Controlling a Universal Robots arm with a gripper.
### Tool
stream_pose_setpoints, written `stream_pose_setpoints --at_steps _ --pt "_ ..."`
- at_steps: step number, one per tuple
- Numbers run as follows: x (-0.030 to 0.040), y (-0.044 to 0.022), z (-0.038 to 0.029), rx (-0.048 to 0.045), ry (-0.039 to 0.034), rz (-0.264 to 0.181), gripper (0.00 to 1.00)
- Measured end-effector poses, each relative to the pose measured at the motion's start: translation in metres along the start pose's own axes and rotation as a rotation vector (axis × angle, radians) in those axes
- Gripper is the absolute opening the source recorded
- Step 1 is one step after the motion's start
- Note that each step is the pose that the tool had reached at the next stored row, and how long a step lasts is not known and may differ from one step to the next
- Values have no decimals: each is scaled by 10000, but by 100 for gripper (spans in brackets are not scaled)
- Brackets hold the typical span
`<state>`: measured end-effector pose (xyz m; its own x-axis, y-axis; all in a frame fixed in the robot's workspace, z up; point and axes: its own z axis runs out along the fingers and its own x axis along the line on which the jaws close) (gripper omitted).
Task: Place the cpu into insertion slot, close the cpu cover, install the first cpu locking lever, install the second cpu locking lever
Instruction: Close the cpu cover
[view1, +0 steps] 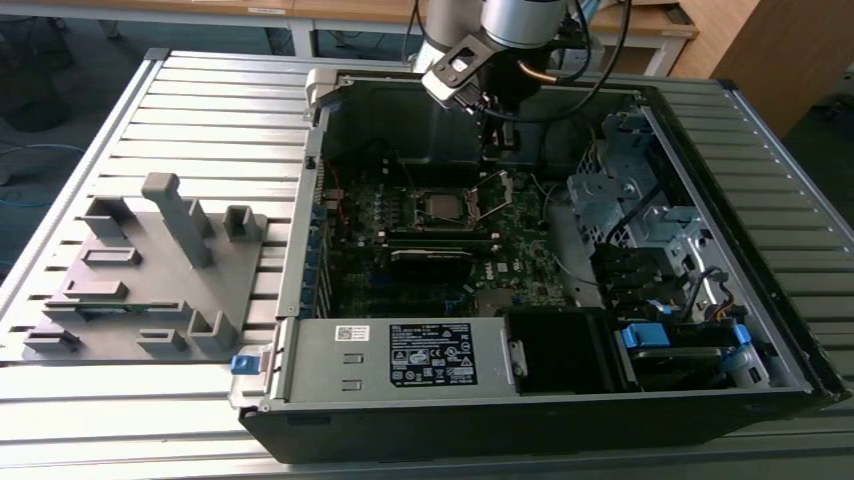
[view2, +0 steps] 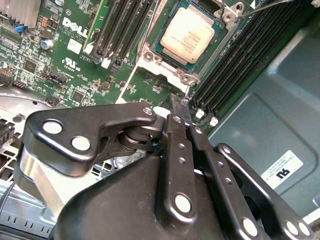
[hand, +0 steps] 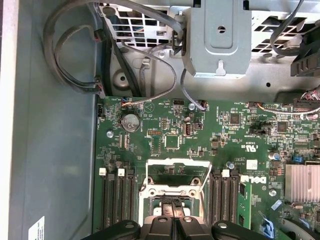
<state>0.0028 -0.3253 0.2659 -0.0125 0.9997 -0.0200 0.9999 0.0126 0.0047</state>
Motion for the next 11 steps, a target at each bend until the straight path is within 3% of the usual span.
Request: stream_pose_setpoints --at_steps 11 --pt "24 31 4 0 0 0 11"
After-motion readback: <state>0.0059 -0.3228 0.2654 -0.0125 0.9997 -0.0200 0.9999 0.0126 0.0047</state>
